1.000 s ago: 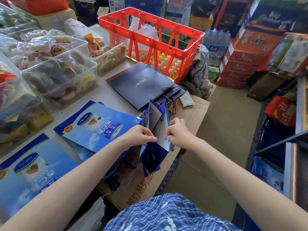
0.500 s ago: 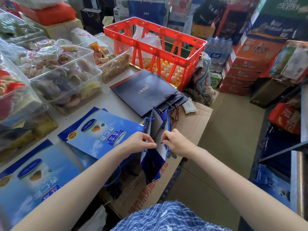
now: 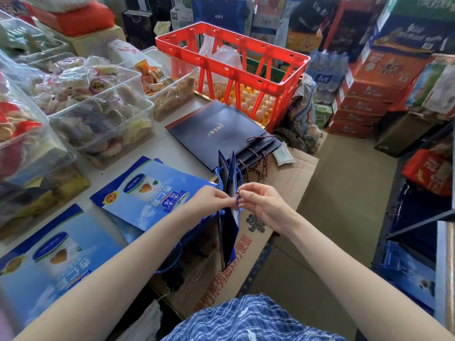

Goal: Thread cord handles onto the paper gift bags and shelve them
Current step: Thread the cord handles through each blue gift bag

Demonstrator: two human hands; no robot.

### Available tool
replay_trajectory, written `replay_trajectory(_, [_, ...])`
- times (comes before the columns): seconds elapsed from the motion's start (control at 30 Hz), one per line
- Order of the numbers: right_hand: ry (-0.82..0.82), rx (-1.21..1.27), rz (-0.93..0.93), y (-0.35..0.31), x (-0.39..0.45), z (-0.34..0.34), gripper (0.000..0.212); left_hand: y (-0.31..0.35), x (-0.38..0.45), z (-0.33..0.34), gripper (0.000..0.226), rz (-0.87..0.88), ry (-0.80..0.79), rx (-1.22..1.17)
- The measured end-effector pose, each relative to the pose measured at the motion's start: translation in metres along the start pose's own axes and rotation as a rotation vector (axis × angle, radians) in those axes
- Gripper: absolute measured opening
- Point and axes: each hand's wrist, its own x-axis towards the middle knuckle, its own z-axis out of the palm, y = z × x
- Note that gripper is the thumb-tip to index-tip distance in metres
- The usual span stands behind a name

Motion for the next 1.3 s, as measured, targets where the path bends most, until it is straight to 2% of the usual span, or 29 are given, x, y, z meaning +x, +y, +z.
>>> replay_trajectory(0.07, [0.023,-0.151,-0.068,0.000,-0.001,0.000,0.010,0.004,-0.001,-0.004,0.034,-0.154,-0.084,-0.144])
replay_trajectory(0.17, [0.055,-0.290,-0.171,0.004,-0.004,0.004,0.011,0.006,0.004,-0.007,0.042,-0.263,-0.119,-0.210])
replay_trajectory(0.27, [0.049,-0.312,-0.248,0.006,-0.006,0.010,0.012,0.003,0.008,-0.008,0.032,-0.325,-0.154,-0.275])
replay_trajectory(0.43, [0.061,-0.302,-0.285,0.007,-0.004,0.015,0.031,0.001,0.010,-0.010,0.026,-0.376,-0.164,-0.367])
replay_trajectory(0.57, [0.075,-0.309,-0.265,0.007,-0.005,0.015,0.027,0.003,0.010,-0.009,0.022,-0.383,-0.112,-0.375])
replay_trajectory(0.7, [0.254,-0.334,-0.189,0.007,-0.007,0.016,0.014,0.008,0.002,-0.012,0.011,-0.240,0.000,-0.352])
replay_trajectory(0.9, [0.333,-0.321,-0.158,0.007,0.003,0.028,0.011,-0.002,0.004,-0.006,0.014,0.187,0.283,0.170])
replay_trajectory(1.0, [0.365,-0.353,-0.143,0.007,0.007,0.031,0.005,-0.010,0.003,-0.003,0.012,0.302,0.294,0.248])
replay_trajectory(1.13, [0.425,-0.415,-0.118,0.007,0.009,0.033,0.018,-0.014,0.000,-0.004,0.011,0.355,0.304,0.356])
replay_trajectory(1.3, [0.356,-0.641,-0.177,0.004,0.009,0.032,0.003,-0.017,0.001,-0.005,0.011,0.363,0.235,0.375])
